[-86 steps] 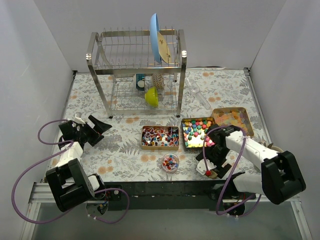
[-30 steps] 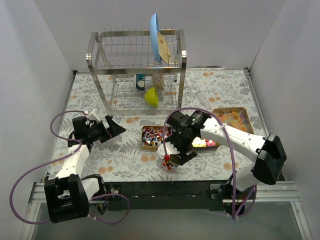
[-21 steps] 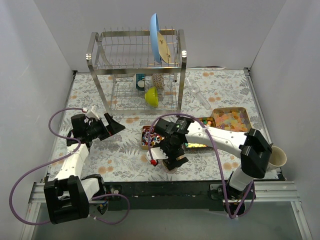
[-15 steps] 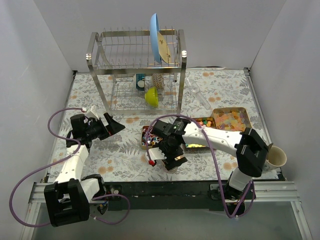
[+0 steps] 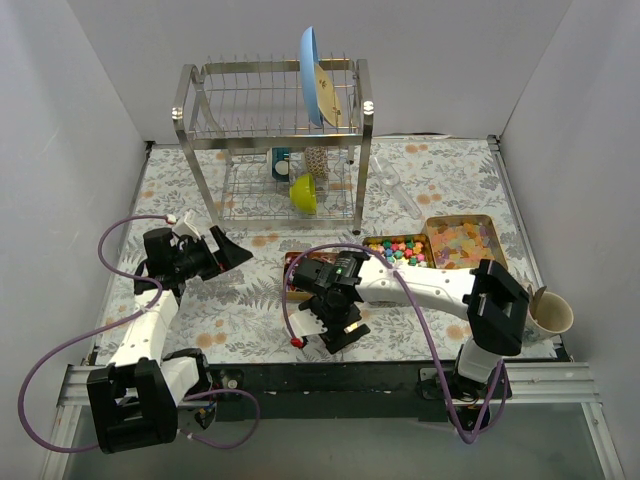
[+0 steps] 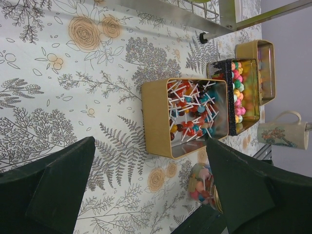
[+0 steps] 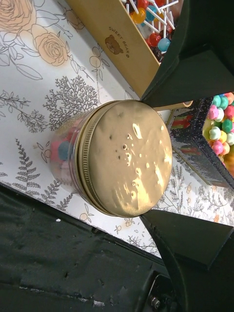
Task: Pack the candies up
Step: Close the bottle lid on the packing bottle.
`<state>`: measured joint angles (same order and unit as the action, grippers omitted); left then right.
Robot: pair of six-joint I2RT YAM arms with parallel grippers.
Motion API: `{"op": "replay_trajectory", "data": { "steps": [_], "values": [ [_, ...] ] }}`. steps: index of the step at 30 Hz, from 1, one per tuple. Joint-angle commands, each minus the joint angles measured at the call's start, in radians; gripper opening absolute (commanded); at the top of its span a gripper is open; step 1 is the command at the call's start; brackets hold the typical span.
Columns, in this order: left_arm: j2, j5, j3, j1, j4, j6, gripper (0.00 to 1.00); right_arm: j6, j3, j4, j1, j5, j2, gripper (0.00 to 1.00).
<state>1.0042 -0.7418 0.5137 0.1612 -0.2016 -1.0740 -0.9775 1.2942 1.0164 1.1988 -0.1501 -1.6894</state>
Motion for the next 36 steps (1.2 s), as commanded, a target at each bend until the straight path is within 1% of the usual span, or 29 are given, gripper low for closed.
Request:
{"op": "replay_trajectory", "data": {
  "steps": [1,3,4,5,9,11,15,16,18,19,20,21,22,23,24,25,26,27,28,29,30,31,32,33,34,35,36],
  "values": [
    [-0.007,-0.018,0.022,-0.008,0.013,0.006,0.98,0.019,0.028,0.007,0.013,0.037,-0.001,0.71],
    [-0.007,-0.021,0.020,-0.008,0.016,0.006,0.98,0.020,0.024,0.008,0.013,0.040,-0.004,0.75],
    [-0.007,-0.021,0.020,-0.009,0.016,0.005,0.98,0.023,0.022,0.008,0.013,0.038,-0.003,0.97],
    [-0.007,-0.021,0.023,-0.011,0.016,0.005,0.98,0.029,0.025,0.007,0.013,0.035,0.002,0.98],
    [-0.006,-0.030,0.026,-0.020,0.028,0.009,0.98,0.068,0.034,0.030,0.013,0.034,0.022,0.98],
    [0.005,-0.099,0.023,-0.029,0.045,0.032,0.98,0.082,0.037,0.057,0.010,0.040,0.043,0.98],
    [0.040,-0.205,0.068,-0.061,0.028,0.170,0.98,0.092,0.047,0.114,-0.005,0.050,0.089,0.98],
    [0.063,-0.223,0.083,-0.080,0.013,0.263,0.98,0.097,0.045,0.122,-0.019,0.058,0.100,0.98],
    [0.091,-0.267,0.137,-0.104,-0.062,0.368,0.98,0.114,0.048,0.151,-0.050,0.073,0.132,0.98],
    [0.115,-0.274,0.149,-0.133,-0.083,0.426,0.98,0.121,0.057,0.162,-0.101,0.069,0.138,0.98],
    [0.128,-0.289,0.167,-0.147,-0.135,0.530,0.98,0.131,0.069,0.165,-0.140,0.061,0.151,0.98],
    [0.137,-0.292,0.177,-0.185,-0.163,0.595,0.98,0.152,0.104,0.171,-0.224,0.041,0.154,0.98],
    [0.143,-0.292,0.177,-0.240,-0.180,0.643,0.98,0.161,0.123,0.178,-0.267,0.032,0.152,0.98],
    [0.137,-0.292,0.172,-0.273,-0.197,0.737,0.98,0.174,0.145,0.185,-0.309,0.029,0.142,0.98],
    [0.129,-0.278,0.154,-0.311,-0.202,0.782,0.98,0.206,0.190,0.194,-0.344,0.021,0.132,0.98],
    [0.122,-0.266,0.143,-0.397,-0.209,0.830,0.98,0.223,0.215,0.194,-0.417,0.012,0.126,0.98],
    [0.100,-0.257,0.129,-0.441,-0.216,0.920,0.98,0.246,0.235,0.185,-0.450,0.001,0.120,0.98],
    [0.088,-0.234,0.102,-0.483,-0.214,0.953,0.98,0.267,0.250,0.173,-0.502,-0.011,0.122,0.98],
    [0.076,-0.225,0.082,-0.556,-0.210,0.980,0.98,0.308,0.278,0.137,-0.522,-0.019,0.128,0.98],
    [0.064,-0.219,0.062,-0.593,-0.182,1.002,0.98,0.327,0.283,0.116,-0.541,-0.029,0.149,0.98],
    [0.030,-0.205,0.005,-0.624,-0.150,0.996,0.98,0.342,0.284,0.090,-0.567,-0.043,0.166,0.98],
    [0.014,-0.182,-0.026,-0.681,-0.113,0.987,0.98,0.379,0.275,0.052,-0.574,-0.043,0.186,0.98],
    [-0.002,-0.170,-0.055,-0.705,-0.038,0.979,0.98,0.397,0.269,-0.013,-0.581,-0.045,0.230,0.97],
    [-0.025,-0.154,-0.085,-0.751,-0.003,0.964,0.98,0.419,0.257,-0.060,-0.591,-0.052,0.259,0.97],
    [-0.038,-0.131,-0.136,-0.768,0.034,0.953,0.96,0.446,0.231,-0.102,-0.594,-0.057,0.307,0.98],
    [-0.050,-0.107,-0.158,-0.784,0.113,0.926,0.95,0.454,0.232,-0.120,-0.596,-0.054,0.316,0.98],
    [-0.071,-0.097,-0.168,-0.826,0.142,0.901,0.94,0.462,0.238,-0.113,-0.596,-0.034,0.318,0.98]
  ]
}}
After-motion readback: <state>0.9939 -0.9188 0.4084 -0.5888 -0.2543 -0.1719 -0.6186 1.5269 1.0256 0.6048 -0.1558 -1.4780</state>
